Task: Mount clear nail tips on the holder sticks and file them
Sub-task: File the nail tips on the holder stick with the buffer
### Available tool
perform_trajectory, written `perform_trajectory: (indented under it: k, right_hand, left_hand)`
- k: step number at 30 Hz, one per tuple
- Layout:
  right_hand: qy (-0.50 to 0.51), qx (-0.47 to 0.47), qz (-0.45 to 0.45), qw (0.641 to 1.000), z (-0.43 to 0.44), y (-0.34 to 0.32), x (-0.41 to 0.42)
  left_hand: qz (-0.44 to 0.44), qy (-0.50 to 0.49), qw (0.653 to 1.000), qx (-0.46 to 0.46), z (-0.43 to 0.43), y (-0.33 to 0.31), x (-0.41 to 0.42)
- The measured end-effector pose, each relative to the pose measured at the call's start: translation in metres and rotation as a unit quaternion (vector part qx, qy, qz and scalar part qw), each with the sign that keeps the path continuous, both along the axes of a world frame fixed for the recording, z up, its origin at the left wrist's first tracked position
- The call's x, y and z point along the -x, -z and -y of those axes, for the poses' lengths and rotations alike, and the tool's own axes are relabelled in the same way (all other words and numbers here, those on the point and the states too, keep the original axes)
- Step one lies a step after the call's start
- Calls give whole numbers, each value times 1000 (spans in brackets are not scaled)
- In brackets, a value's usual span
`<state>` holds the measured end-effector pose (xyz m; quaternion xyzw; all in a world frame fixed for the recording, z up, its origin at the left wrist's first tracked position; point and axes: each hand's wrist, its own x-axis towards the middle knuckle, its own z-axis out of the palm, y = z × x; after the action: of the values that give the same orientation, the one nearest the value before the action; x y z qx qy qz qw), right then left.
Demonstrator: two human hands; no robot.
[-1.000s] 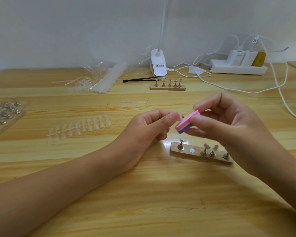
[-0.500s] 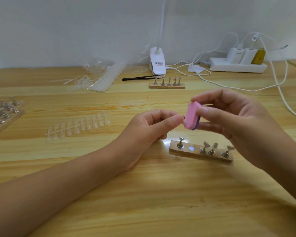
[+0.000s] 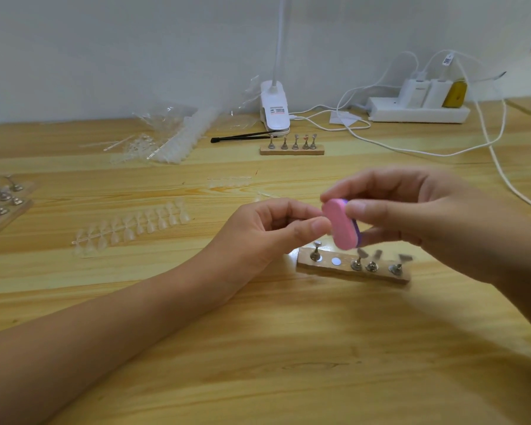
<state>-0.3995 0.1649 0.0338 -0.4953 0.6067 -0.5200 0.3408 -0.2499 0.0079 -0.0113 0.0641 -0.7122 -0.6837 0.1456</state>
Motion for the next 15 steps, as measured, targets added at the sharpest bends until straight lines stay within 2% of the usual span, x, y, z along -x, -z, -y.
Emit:
perform_trajectory:
  k: [6, 10, 15]
  right_hand:
    - [15, 22, 1, 1000, 0, 1, 0]
    - [-24, -11, -7, 1000, -1, 0, 1]
    - [18, 24, 10, 999, 2, 7, -1]
  left_hand:
    - [9, 0, 1000, 21, -1, -1, -1]
    - [6, -6, 1000, 18, -1, -1, 0]
    - [11, -10, 1000, 25, 0, -2, 0]
